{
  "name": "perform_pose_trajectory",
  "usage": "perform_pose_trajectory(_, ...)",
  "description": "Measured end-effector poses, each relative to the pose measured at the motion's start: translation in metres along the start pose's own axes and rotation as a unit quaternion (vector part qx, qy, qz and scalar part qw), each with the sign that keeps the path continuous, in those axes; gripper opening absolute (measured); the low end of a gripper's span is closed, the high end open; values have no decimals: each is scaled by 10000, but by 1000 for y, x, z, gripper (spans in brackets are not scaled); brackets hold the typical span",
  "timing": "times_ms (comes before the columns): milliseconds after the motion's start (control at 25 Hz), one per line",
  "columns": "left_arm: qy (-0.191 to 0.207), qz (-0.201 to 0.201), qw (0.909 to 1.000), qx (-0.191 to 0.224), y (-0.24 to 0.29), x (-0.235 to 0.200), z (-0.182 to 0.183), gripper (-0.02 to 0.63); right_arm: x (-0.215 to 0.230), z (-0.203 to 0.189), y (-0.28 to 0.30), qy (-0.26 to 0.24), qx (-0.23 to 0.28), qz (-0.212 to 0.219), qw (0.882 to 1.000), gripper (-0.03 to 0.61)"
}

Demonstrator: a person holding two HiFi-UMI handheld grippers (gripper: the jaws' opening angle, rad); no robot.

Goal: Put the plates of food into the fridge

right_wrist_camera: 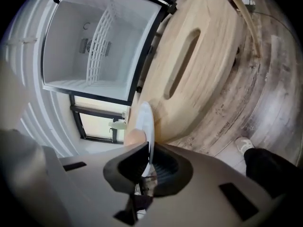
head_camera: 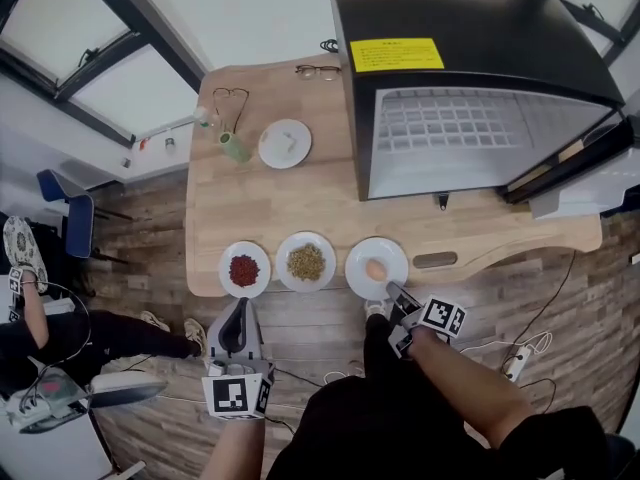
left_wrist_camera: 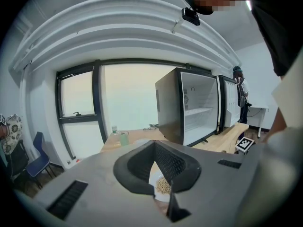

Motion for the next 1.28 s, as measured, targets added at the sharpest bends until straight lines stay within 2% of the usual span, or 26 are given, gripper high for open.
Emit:
perform_pose_trajectory(320,129,-44,9997,199,8,-10,16,5,-29,18,-6,-26,178,395,9991,32)
perform_pose_trajectory(600,252,-38,9989,382,20,-2,43,5,-54,50,-28,-46,355,641,9973,32)
perform_pose_trajectory(1120,542,-185,9956,735,56,10,91,5,-110,96,-64,-476,510,1040,9921,32)
perform_pose_trajectory(1280,322,-168,9959,832,64,11,89,5,-128,105,-77,-581,591,1121,9902,32)
Point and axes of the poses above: the fingertips, and each gripper's own axes: y forward along the fingers, x to its right, z out of its top, the point moved 5 cm from there along -y, backward along the fingers, and after that the axes turned 9 degrees about -z, right-handed, at the moved point
